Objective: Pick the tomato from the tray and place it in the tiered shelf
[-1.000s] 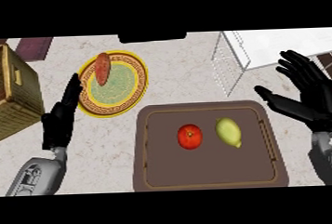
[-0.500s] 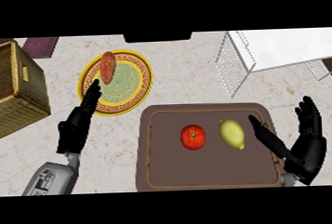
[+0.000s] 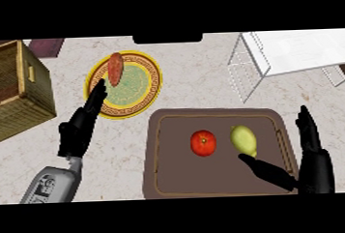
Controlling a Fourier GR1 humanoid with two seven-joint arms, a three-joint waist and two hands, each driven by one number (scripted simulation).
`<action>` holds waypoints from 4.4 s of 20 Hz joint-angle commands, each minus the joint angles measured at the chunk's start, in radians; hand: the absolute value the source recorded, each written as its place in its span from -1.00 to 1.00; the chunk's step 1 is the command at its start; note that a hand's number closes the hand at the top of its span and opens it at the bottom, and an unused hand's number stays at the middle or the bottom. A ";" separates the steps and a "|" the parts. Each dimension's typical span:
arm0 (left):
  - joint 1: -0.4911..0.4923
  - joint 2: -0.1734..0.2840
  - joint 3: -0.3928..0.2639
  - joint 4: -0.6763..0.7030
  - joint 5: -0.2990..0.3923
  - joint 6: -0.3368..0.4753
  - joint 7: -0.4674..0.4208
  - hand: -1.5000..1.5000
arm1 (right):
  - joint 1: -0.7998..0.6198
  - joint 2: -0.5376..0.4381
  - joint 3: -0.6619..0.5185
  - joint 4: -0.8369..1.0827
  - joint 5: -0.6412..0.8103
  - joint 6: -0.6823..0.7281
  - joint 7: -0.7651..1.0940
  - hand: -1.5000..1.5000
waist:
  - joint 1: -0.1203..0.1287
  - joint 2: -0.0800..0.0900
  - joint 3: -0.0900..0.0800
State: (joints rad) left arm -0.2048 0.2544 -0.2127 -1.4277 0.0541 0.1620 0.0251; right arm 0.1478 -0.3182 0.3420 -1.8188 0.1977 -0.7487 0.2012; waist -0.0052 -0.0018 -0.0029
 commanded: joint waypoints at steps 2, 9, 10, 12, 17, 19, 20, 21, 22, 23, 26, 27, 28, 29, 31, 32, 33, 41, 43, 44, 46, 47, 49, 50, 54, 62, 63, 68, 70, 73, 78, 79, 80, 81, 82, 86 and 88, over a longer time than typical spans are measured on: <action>0.015 0.010 0.019 0.030 0.010 -0.032 -0.029 0.00 | -0.061 -0.094 0.086 -0.151 0.197 0.078 0.375 -1.00 | 0.006 0.001 -0.002; 0.002 -0.012 0.001 0.032 -0.010 -0.025 -0.044 0.00 | -0.236 -0.221 0.136 -0.203 0.238 0.433 0.772 -1.00 | 0.023 0.002 -0.003; 0.010 -0.005 0.005 0.019 -0.005 -0.028 -0.026 0.00 | -0.241 -0.232 0.175 -0.228 0.277 0.471 0.836 -1.00 | 0.025 -0.001 -0.005; 0.030 -0.016 -0.008 0.016 -0.015 -0.024 -0.044 0.00 | -0.316 -0.227 0.194 -0.253 0.288 0.557 0.966 -1.00 | 0.030 -0.001 -0.004; 0.002 -0.028 -0.005 0.030 -0.027 -0.018 -0.021 0.00 | -0.487 -0.119 0.228 -0.254 0.316 0.708 1.215 -1.00 | 0.018 0.000 -0.001; 0.013 -0.045 -0.015 0.019 -0.047 0.007 -0.023 0.00 | -0.499 -0.061 0.279 -0.286 0.366 0.715 1.279 -1.00 | 0.013 -0.003 -0.001; 0.010 -0.038 0.000 0.044 -0.038 -0.010 -0.049 0.00 | -0.526 -0.043 0.258 -0.207 0.354 0.724 1.240 -1.00 | 0.015 0.001 0.000; 0.019 -0.026 0.010 0.001 -0.022 -0.016 -0.001 0.00 | -0.468 -0.014 0.322 -0.237 0.426 0.688 1.258 -1.00 | 0.011 -0.003 0.001; -0.017 -0.015 0.023 0.030 -0.023 -0.027 0.000 0.00 | -0.524 0.005 0.265 -0.256 0.394 0.748 1.284 -1.00 | 0.006 -0.002 0.000; 0.015 -0.030 0.027 0.034 -0.013 -0.030 -0.047 0.00 | -0.502 0.004 0.284 -0.239 0.415 0.735 1.267 -1.00 | 0.007 -0.001 0.001; 0.003 -0.021 0.029 0.017 -0.016 -0.036 -0.013 0.00 | -0.558 0.111 0.294 -0.171 0.483 0.760 1.285 -1.00 | 0.011 -0.002 0.000; -0.030 -0.034 0.015 0.000 -0.043 -0.014 0.024 0.00 | -0.546 0.111 0.301 -0.155 0.495 0.752 1.264 -1.00 | 0.008 -0.001 0.001; -0.036 -0.050 0.029 0.095 -0.048 -0.007 -0.039 0.00 | -0.520 0.136 0.335 -0.198 0.539 0.770 1.286 -1.00 | -0.006 -0.001 0.000; 0.020 -0.039 0.025 0.032 -0.023 -0.032 -0.034 0.00 | -0.511 0.136 0.335 -0.183 0.555 0.772 1.286 -1.00 | 0.004 -0.003 0.001; 0.009 -0.024 0.028 0.039 -0.040 -0.035 -0.038 0.00 | -0.541 0.156 0.263 -0.106 0.552 0.777 1.245 -1.00 | 0.008 0.000 0.001; 0.041 -0.002 0.036 -0.023 -0.022 -0.051 -0.018 0.00 | -0.535 0.166 0.265 -0.150 0.559 0.810 1.280 -1.00 | 0.011 -0.004 0.001; 0.016 -0.024 0.046 0.037 -0.016 -0.046 -0.033 0.00 | -0.543 0.208 0.269 -0.155 0.585 0.837 1.286 -1.00 | 0.001 -0.003 0.000; 0.052 -0.064 0.010 0.018 -0.060 -0.025 -0.052 0.00 | -0.455 0.293 0.267 -0.043 0.690 0.792 1.176 -1.00 | 0.003 0.000 0.002; -0.008 -0.067 0.034 0.077 -0.051 -0.037 -0.056 0.00 | -0.514 0.315 0.282 -0.014 0.683 0.788 1.231 -1.00 | 0.003 0.002 0.001; 0.010 -0.033 0.042 0.003 -0.048 -0.045 -0.014 0.00 | -0.464 0.316 0.289 -0.081 0.691 0.835 1.243 -1.00 | 0.003 -0.002 0.002; -0.004 -0.087 0.017 0.063 -0.086 -0.002 -0.039 0.00 | -0.537 0.316 0.245 -0.024 0.674 0.858 1.239 -1.00 | 0.003 0.001 0.002; 0.016 -0.073 0.009 -0.036 -0.074 -0.009 0.044 0.00 | -0.481 0.317 0.223 -0.032 0.687 0.845 1.197 -1.00 | 0.006 -0.002 0.003; 0.035 -0.057 0.032 0.016 -0.066 -0.038 -0.039 0.00 | -0.462 0.317 0.279 0.019 0.696 0.772 1.189 -1.00 | 0.007 0.001 0.002; -0.047 -0.049 0.061 0.051 -0.069 -0.033 0.004 0.00 | -0.475 0.317 0.240 0.020 0.691 0.791 1.169 -1.00 | 0.001 0.002 0.002; 0.054 -0.047 0.043 -0.018 -0.066 -0.049 -0.031 0.00 | -0.449 0.317 0.257 0.010 0.687 0.830 1.187 -1.00 | 0.008 0.000 0.002; 0.014 -0.066 0.051 -0.007 -0.077 -0.053 0.001 0.00 | -0.443 0.318 0.222 0.023 0.682 0.853 1.165 -1.00 | 0.005 0.001 0.002; -0.034 -0.068 0.070 0.006 -0.057 -0.061 0.036 0.00 | -0.504 0.318 0.220 0.089 0.668 0.833 1.186 -1.00 | 0.009 0.002 0.002; 0.026 -0.065 0.068 0.027 -0.077 -0.078 -0.042 0.00 | -0.442 0.318 0.190 0.153 0.702 0.789 1.076 -1.00 | 0.009 0.002 0.003; 0.002 -0.107 0.037 -0.008 -0.111 -0.032 0.019 0.00 | -0.420 0.318 0.229 0.111 0.714 0.799 1.126 -1.00 | 0.006 0.000 0.003; 0.017 -0.069 0.081 0.029 -0.077 -0.088 -0.016 0.00 | -0.432 0.318 0.234 0.187 0.703 0.731 1.100 -1.00 | 0.010 0.002 0.003; -0.016 -0.075 0.109 0.046 -0.083 -0.088 -0.020 0.00 | -0.402 0.318 0.267 0.169 0.706 0.734 1.110 -1.00 | 0.006 0.001 0.003; 0.018 -0.100 0.065 -0.046 -0.098 -0.076 0.044 0.00 | -0.358 0.317 0.165 0.163 0.706 0.784 0.989 -1.00 | 0.005 0.000 0.003; 0.020 -0.097 0.078 0.020 -0.100 -0.088 -0.014 0.00 | -0.439 0.318 0.211 0.253 0.685 0.703 1.046 -1.00 | 0.010 0.002 0.003; 0.048 -0.076 0.104 0.001 -0.089 -0.097 -0.049 0.00 | -0.398 0.318 0.150 0.245 0.687 0.753 0.968 -1.00 | 0.008 0.002 0.003; -0.019 -0.134 0.073 0.045 -0.143 -0.035 -0.014 0.00 | -0.435 0.318 0.221 0.220 0.676 0.724 1.047 -1.00 | 0.006 0.002 0.003; -0.049 -0.102 0.135 0.094 -0.105 -0.089 -0.018 0.00 | -0.409 0.318 0.171 0.248 0.673 0.740 0.973 -1.00 | 0.003 0.002 0.003; 0.053 -0.125 0.080 0.056 -0.120 -0.099 -0.089 0.00 | -0.401 0.318 0.232 0.375 0.665 0.613 0.934 -1.00 | 0.010 0.003 0.003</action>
State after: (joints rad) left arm -0.1821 0.1477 -0.1229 -1.4080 -0.0589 0.0773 -0.0013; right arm -0.2630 -0.0083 0.5422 -1.5402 0.8727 -0.0270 1.0903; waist 0.0037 -0.0001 -0.0001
